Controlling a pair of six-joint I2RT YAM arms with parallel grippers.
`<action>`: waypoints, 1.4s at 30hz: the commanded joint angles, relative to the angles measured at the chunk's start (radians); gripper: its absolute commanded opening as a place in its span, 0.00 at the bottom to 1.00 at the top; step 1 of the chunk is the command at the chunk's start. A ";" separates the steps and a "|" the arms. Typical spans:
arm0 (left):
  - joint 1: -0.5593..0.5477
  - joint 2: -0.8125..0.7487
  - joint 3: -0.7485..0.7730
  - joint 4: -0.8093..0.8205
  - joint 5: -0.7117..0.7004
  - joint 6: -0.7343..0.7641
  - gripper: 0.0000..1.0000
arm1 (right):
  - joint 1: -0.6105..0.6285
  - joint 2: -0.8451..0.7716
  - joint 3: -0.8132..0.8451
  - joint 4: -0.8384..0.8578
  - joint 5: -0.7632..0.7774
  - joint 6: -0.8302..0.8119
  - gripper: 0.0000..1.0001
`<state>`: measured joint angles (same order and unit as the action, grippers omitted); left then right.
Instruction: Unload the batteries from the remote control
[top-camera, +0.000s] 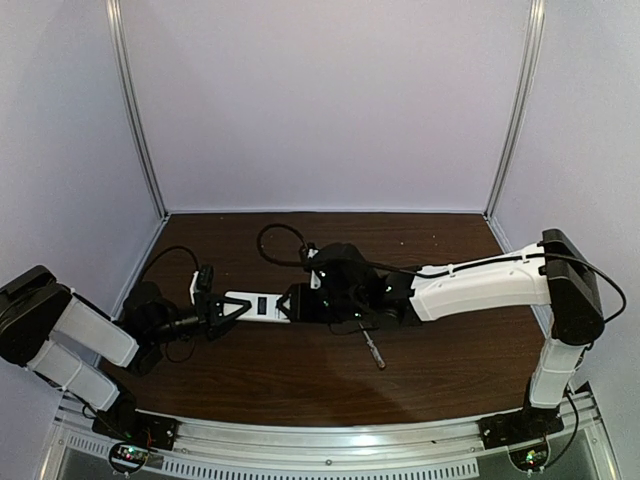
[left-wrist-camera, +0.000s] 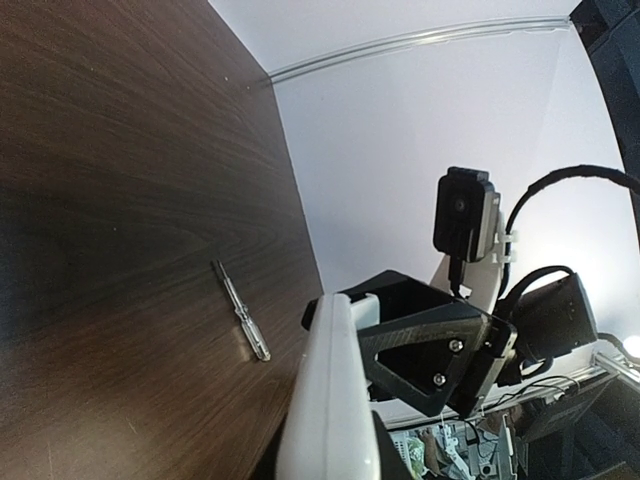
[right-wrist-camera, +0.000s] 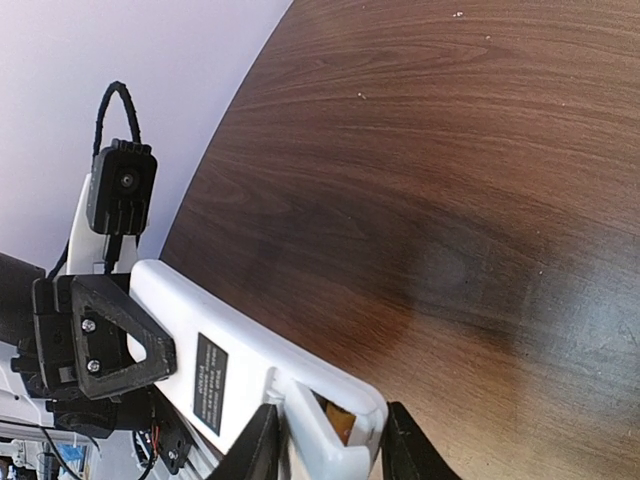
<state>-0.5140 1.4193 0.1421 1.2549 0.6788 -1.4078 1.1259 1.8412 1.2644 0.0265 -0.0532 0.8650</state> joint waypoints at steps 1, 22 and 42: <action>-0.008 -0.006 0.006 0.104 0.044 0.002 0.00 | 0.019 0.043 0.052 -0.019 -0.029 -0.029 0.29; 0.006 -0.007 0.002 0.088 0.039 0.013 0.00 | 0.036 0.030 0.073 -0.127 0.039 -0.036 0.08; 0.023 -0.031 -0.004 0.051 0.035 0.026 0.00 | 0.042 0.006 0.046 -0.085 -0.015 -0.036 0.36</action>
<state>-0.4923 1.4078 0.1375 1.2663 0.6945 -1.3788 1.1320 1.8465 1.3231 -0.0509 -0.0296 0.8757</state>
